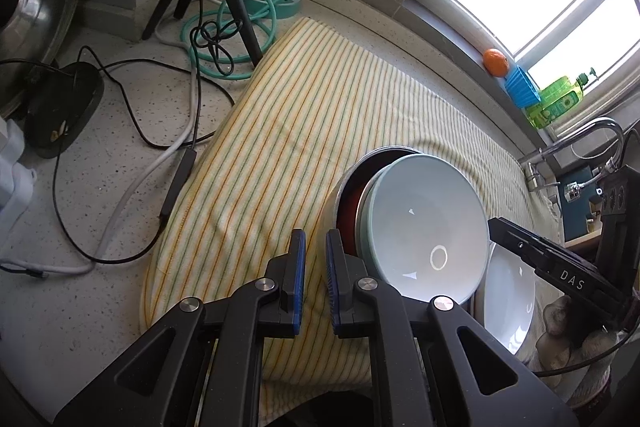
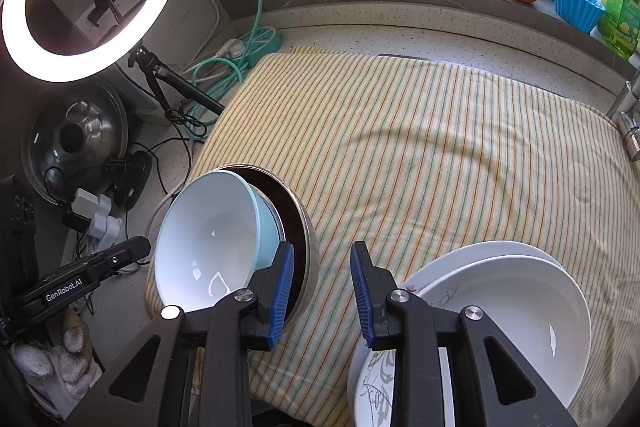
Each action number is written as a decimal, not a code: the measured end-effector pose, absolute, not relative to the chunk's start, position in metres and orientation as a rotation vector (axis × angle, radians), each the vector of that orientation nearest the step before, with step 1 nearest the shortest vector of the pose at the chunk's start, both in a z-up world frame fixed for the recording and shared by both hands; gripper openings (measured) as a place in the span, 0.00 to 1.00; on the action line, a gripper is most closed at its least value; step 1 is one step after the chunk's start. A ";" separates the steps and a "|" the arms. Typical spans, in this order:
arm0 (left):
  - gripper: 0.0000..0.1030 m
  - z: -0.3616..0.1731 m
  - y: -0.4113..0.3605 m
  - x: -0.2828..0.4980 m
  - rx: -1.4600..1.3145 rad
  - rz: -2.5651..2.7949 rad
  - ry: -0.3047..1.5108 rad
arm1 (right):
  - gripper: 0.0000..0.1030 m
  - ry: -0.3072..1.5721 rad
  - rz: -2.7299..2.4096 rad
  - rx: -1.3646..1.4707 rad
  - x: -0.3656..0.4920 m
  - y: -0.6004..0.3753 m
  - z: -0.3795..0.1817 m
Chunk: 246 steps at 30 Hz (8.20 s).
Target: Organize plates and bowls
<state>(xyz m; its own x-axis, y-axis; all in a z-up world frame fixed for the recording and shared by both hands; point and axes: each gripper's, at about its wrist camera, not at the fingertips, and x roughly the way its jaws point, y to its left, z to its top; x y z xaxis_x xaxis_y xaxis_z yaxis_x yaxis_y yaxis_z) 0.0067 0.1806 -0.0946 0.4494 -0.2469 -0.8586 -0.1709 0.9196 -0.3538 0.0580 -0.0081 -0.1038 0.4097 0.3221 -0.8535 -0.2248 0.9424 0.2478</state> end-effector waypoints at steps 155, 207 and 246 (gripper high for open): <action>0.07 -0.075 -0.036 0.015 -0.182 -0.322 1.159 | 0.07 1.158 0.150 0.303 -0.016 -0.205 -0.100; 0.16 -0.044 -0.034 -0.017 -0.060 -0.292 1.041 | 0.31 0.983 -0.007 0.077 -0.050 -0.175 -0.061; 0.33 -0.035 -0.040 -0.035 -0.050 -0.289 1.049 | 0.42 0.909 -0.054 0.109 -0.077 -0.179 -0.045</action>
